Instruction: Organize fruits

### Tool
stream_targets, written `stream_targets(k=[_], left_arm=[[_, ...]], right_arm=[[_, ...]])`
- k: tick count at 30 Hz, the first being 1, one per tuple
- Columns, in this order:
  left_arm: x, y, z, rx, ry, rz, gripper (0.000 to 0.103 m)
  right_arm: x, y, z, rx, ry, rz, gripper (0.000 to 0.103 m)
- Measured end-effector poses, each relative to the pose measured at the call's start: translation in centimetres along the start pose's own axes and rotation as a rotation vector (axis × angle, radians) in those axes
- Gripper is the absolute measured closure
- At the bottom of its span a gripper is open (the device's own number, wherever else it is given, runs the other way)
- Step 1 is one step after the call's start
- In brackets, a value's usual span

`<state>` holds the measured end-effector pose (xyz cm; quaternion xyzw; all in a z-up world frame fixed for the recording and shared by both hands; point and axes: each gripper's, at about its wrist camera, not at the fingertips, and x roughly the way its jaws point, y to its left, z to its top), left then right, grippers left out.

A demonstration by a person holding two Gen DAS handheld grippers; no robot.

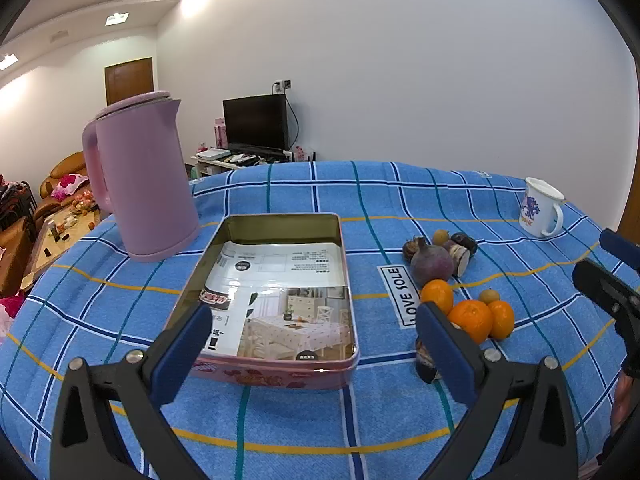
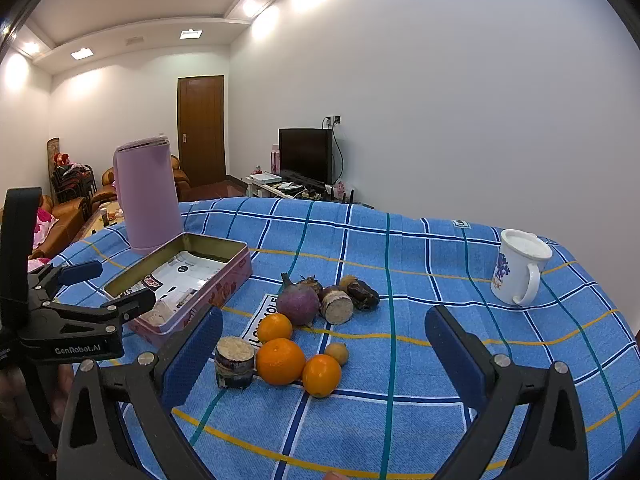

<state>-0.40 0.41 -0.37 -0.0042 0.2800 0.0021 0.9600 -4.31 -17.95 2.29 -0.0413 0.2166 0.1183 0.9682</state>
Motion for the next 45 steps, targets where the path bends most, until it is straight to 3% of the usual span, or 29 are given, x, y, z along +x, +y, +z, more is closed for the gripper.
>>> stream_targets(k=[20,28,32,36,39,45], left_arm=[[0.6,0.5,-0.9,0.005,0.010,0.015,0.000],[1.5,-2.0,-1.7,0.021,0.066,-0.098,0.002],[2.0,-4.7,-1.5,0.074,0.088,-0.165,0.013],[3.6,-6.9,-1.7,0.108,0.148,-0.207,0.033],[4.8,-7.6,-2.1,0.114,0.197,-0.226,0.045],[6.6,-8.5,-2.7,0.121,0.261,-0.248,0.045]], right_arm=[[0.3,-0.3,-1.1,-0.007,0.016,-0.012,0.001],[1.5,-2.8,-3.6,0.052,0.086,-0.041,0.001],[1.8,-4.0,-4.4,0.066,0.103,-0.057,0.002],[2.3,-4.7,-4.8,0.084,0.127,-0.029,0.020],[2.7,-4.8,-5.0,0.083,0.148,-0.014,0.024],[3.3,-4.4,-5.3,0.080,0.177,0.017,0.028]])
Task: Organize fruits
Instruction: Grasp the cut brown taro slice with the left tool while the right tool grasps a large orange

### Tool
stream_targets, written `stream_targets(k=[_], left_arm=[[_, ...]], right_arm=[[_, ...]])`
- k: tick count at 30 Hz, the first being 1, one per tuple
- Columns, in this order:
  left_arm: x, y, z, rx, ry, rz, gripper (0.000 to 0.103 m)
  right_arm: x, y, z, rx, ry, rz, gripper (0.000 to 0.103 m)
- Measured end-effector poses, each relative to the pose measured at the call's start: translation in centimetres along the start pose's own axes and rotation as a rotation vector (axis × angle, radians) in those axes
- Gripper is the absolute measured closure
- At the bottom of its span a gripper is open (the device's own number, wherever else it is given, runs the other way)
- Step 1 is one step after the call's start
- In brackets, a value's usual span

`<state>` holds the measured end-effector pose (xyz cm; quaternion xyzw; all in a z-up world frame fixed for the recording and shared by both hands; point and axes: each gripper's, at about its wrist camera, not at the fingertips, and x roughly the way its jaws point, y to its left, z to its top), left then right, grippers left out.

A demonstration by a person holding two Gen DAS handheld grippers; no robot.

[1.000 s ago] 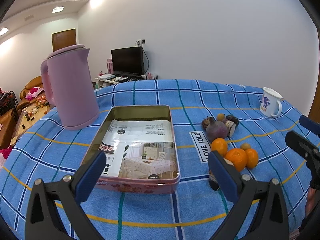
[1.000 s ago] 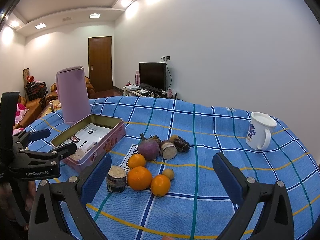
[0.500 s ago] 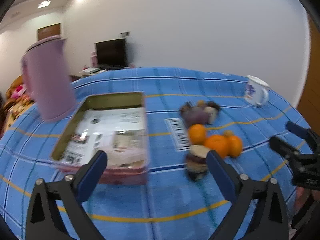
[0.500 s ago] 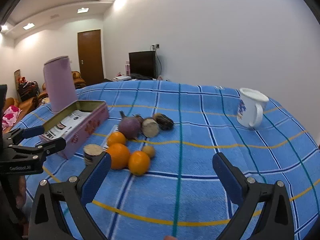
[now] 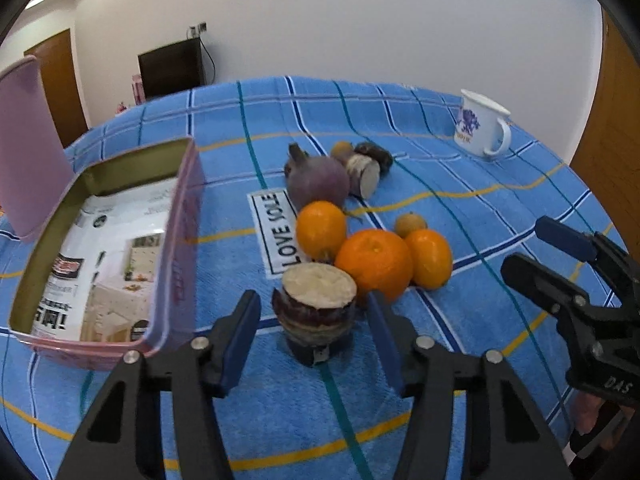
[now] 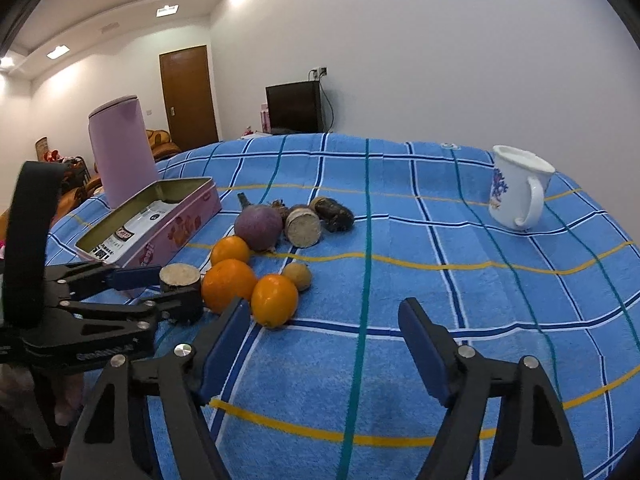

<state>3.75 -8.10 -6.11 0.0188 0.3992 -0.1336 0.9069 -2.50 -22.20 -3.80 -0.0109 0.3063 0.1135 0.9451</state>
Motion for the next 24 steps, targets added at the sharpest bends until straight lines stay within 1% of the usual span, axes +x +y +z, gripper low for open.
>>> stream_targets(k=[2,3,4,6,8,10,15,17,18,20,22,24], left_arm=[[0.6,0.3,0.0,-0.018,0.021,-0.024,0.045],[0.6,0.5,0.1,-0.027,0.024,-0.039,0.047],[0.7,0.5,0.1,-0.027,0.023,-0.048,0.053],[0.6,0.5,0.0,-0.024,0.021,-0.047,0.058],[0.5,0.8,0.0,-0.036,0.022,-0.068,0.058],[0.3,1.0,0.0,-0.037,0.019,-0.072,0.059],[-0.7,1.4,-0.1,-0.043,-0.030,-0.077,0.059],[-1.1,1.7,-0.2,-0.058,-0.053,-0.086,0.059],[-1.4,1.9,-0.2,-0.061,-0.066,-0.086,0.059],[-1.8,2.2,-0.2,-0.069,-0.089,-0.082,0.059],[-1.8,2.6,-0.2,-0.084,-0.092,-0.086,0.059],[-1.8,2.8,-0.1,-0.090,-0.092,-0.091,0.059]], right_arm=[[0.4,0.1,0.1,0.001,0.020,0.000,0.031],[0.6,0.1,0.2,0.003,0.030,0.001,0.033],[0.9,0.1,0.3,0.005,0.042,0.000,0.036],[1.4,0.3,0.5,0.003,0.056,0.001,0.040],[2.1,0.7,0.8,0.000,0.078,0.004,0.042],[2.8,1.2,1.2,-0.007,0.101,0.016,0.045],[4.2,2.5,1.6,-0.027,0.135,0.030,0.046],[4.9,3.0,1.7,-0.039,0.158,0.023,0.052],[5.2,3.0,1.7,-0.042,0.167,0.022,0.057],[5.6,3.0,1.6,-0.037,0.184,0.029,0.058],[5.9,3.0,1.7,-0.033,0.190,0.030,0.061],[6.3,3.0,1.8,-0.026,0.205,0.042,0.061]])
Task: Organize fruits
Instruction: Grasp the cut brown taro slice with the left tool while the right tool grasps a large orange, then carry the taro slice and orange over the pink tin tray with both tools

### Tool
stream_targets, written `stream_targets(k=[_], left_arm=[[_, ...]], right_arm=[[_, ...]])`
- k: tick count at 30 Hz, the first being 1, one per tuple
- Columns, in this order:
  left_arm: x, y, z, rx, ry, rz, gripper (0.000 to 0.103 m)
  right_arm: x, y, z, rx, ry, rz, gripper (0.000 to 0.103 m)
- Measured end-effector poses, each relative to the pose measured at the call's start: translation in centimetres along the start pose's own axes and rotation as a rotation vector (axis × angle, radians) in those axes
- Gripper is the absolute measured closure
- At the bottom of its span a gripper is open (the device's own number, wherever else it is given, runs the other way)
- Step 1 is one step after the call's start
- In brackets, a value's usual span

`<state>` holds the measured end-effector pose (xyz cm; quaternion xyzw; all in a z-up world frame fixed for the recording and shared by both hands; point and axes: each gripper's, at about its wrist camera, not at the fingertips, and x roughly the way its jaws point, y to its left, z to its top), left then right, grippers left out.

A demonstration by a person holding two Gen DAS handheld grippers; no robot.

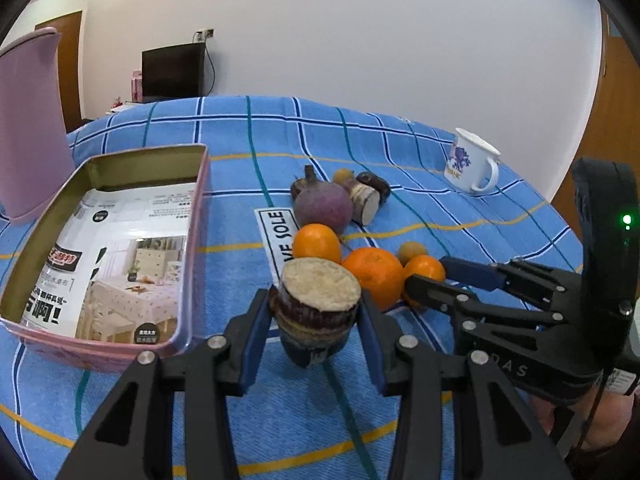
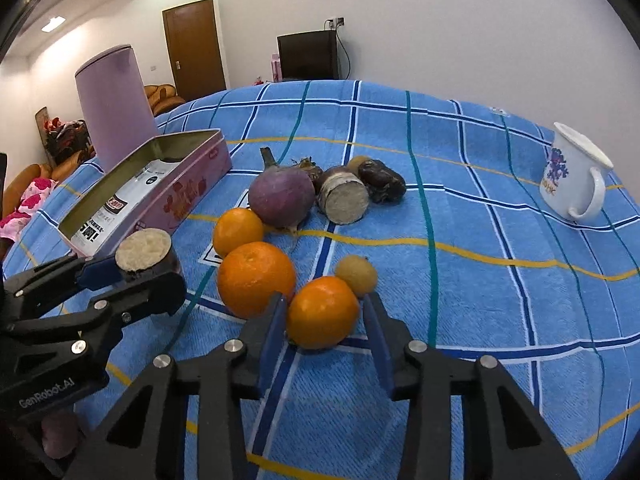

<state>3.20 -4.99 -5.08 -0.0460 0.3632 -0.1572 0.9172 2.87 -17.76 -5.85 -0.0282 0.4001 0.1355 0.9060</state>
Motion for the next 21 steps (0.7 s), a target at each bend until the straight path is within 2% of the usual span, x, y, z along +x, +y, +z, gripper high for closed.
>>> stream_targets(k=[4,9,14,21], left_arm=[[-0.1,-0.4,0.0,0.017,-0.012,0.003,0.059],[-0.7,-0.6,0.0,0.029,-0.037,0.006,0.059],[-1.7,-0.7,0.2,0.038,-0.063,0.012,0.059],[-3.3,-0.2,0.9,0.040,-0.113,0.056,0.059]], right_arm=[[1.3,-0.2,-0.2,0.022,0.045,0.016,0.063],[0.2,0.0,-0.3,0.010,-0.002,0.037,0.064],[-0.7,0.1,-0.3,-0.001,-0.050,0.023,0.064],[-2.0,0.8,-0.3,-0.041,-0.105,0.022,0.064]])
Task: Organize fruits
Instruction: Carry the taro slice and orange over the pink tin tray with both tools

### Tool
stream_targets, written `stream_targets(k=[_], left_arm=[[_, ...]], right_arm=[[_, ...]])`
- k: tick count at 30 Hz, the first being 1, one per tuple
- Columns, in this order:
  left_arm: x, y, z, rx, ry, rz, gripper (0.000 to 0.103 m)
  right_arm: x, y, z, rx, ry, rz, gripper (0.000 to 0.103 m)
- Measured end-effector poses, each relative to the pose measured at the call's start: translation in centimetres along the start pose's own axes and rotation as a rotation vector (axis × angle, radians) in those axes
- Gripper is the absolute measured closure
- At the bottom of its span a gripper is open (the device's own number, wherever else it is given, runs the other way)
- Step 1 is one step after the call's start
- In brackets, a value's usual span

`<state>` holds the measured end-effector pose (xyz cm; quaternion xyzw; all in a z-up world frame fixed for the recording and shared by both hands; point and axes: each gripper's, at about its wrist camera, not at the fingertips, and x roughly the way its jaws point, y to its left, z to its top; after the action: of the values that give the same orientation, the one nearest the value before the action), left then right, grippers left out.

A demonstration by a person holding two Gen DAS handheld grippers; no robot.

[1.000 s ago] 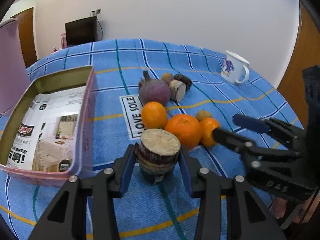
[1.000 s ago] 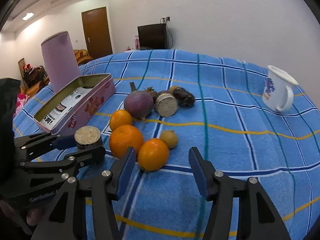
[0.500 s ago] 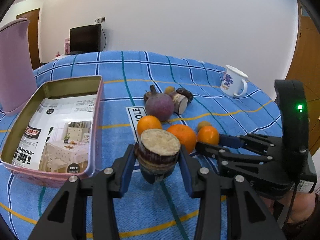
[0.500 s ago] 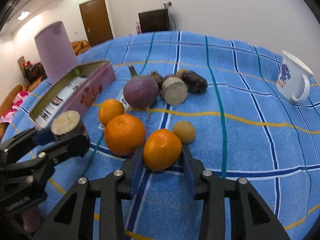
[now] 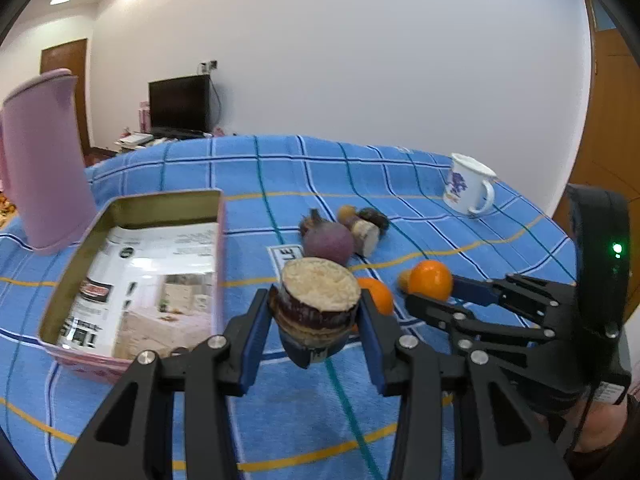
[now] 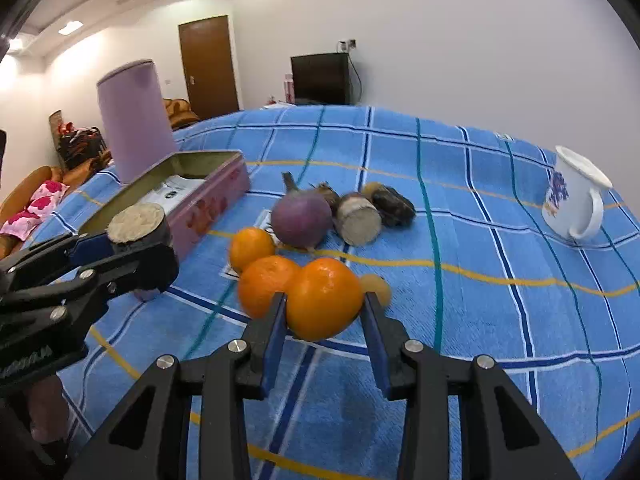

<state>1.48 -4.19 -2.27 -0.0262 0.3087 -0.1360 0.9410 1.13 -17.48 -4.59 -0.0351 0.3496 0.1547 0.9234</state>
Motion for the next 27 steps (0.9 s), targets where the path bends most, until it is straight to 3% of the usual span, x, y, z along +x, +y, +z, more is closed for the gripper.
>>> stream_targets(k=[9,27], left_arm=[[-1.5,2.4,1.0,-0.014,-0.039,0.071,0.059],[-0.6,7.7,2.2,-0.046,-0.012,0.234,0.059]], right_arm=[[-1.0,2.2,2.1,-0.069,-0.053,0.025,0.064],[-0.6,7.0,6.6,-0.185,-0.119,0.093,0.064]])
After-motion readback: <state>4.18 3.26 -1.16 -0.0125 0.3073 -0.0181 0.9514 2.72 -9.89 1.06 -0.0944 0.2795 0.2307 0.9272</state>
